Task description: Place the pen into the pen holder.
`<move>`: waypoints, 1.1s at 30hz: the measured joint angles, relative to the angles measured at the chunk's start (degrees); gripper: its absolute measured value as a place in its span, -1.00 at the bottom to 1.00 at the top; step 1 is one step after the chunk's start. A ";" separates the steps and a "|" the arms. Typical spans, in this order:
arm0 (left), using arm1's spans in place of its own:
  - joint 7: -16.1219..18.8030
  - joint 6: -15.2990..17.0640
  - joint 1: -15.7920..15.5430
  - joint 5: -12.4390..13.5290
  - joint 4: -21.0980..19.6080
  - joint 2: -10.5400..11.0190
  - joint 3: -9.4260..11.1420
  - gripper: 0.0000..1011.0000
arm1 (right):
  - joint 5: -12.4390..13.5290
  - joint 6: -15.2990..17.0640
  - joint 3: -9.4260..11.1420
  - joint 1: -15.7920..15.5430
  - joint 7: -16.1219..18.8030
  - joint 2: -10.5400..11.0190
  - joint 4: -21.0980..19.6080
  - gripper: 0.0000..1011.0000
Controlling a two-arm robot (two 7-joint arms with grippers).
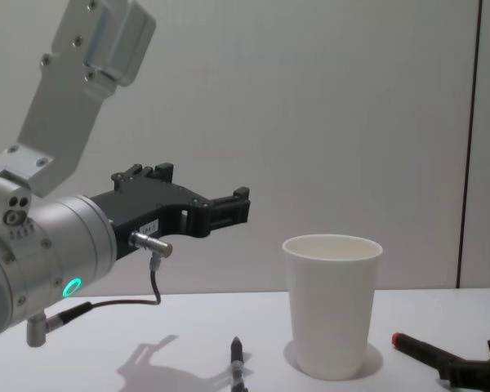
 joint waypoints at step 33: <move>0.00 0.00 0.00 0.00 0.00 0.00 0.00 0.98 | -0.07 -0.14 -0.07 0.18 0.20 -0.13 0.30 -0.67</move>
